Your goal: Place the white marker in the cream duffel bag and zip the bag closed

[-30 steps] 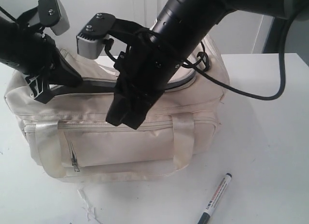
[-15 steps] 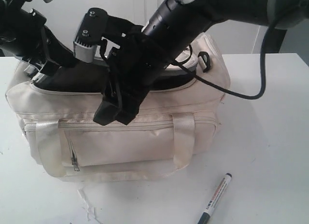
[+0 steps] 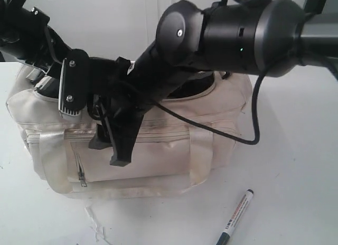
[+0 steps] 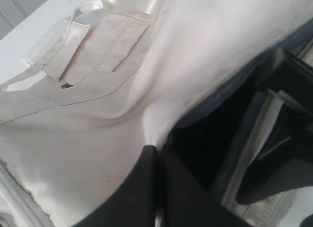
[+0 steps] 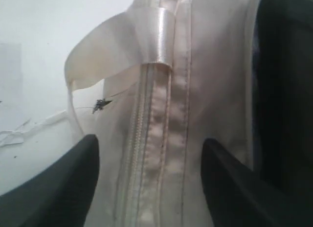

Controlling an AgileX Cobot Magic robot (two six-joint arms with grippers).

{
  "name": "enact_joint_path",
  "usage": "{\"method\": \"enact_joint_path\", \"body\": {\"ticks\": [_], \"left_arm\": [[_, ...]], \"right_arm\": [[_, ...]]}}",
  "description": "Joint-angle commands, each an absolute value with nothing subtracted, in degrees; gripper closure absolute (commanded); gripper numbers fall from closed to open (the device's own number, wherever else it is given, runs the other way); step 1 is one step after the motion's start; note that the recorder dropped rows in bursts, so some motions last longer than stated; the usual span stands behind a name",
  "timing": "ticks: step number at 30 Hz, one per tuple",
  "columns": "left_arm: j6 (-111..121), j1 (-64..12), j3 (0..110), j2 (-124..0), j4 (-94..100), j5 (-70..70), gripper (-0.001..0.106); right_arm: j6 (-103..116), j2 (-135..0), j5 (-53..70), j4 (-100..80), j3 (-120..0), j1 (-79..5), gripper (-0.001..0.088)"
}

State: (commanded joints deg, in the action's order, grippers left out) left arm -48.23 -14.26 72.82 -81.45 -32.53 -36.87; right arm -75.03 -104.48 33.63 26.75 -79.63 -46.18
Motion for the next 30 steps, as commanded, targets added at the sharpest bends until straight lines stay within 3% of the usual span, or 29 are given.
{"method": "enact_joint_path", "body": {"ticks": [2,4,5,8,9,30], "left_arm": [[-48.12,-14.26,72.82,-81.43,-32.53,-36.87,0.105],[-48.12,-14.26,72.82,-81.43,-32.53,-36.87,0.105],[-48.12,-14.26,72.82,-81.43,-32.53,-36.87,0.105],[-48.12,-14.26,72.82,-81.43,-32.53,-36.87,0.105],[-48.13,-14.26,72.82,-81.43,-32.53,-36.69,0.105],[-47.45,-14.26,77.31,-81.91,-32.49,-10.19,0.105]], "right_arm": [[-74.7,-105.39,31.53,25.68,-78.98,-46.18,0.0294],[-74.56,-106.01,30.64,25.45,-78.63,-46.18,0.0359],[-74.56,-106.24,30.76,25.45,-78.63,-46.18,0.0423],[-74.56,-106.39,31.3,25.6,-78.63,-46.18,0.0789],[-74.56,-106.39,31.41,25.71,-78.63,-46.18,0.0862],[-74.3,-106.39,32.47,25.71,-78.63,-46.18,0.0868]]}}
